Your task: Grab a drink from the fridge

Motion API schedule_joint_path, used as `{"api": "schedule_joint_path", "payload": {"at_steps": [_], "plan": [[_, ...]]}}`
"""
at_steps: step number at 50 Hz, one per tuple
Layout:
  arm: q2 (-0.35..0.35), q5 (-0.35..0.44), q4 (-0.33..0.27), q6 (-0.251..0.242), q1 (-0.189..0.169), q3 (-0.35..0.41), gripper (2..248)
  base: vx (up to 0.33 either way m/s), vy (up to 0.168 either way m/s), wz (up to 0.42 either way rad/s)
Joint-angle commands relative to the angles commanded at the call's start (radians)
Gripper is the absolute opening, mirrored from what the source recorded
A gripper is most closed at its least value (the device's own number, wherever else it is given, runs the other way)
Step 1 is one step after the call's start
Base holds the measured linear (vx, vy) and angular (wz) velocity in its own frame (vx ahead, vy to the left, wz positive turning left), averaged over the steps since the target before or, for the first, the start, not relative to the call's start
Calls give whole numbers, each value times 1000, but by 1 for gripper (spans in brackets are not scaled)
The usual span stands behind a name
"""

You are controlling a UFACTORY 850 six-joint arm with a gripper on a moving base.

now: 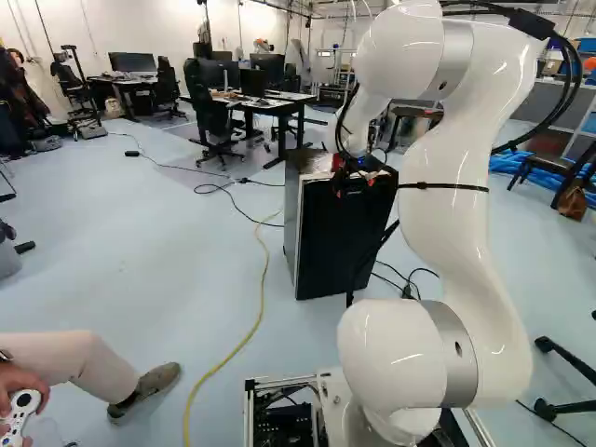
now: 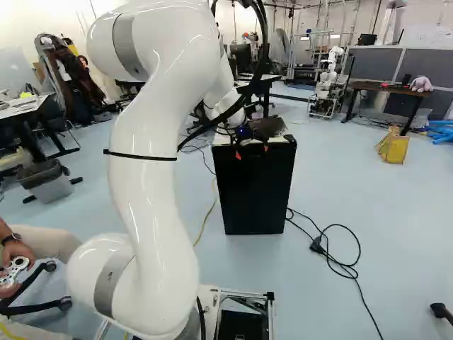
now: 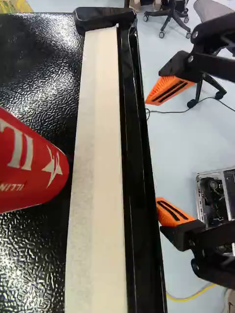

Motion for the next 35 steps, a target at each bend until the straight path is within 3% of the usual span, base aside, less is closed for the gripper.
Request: {"api": "schedule_joint_path", "payload": {"at_steps": [35], "plan": [[126,0,0,0,8,176,247,0,0,0]]}}
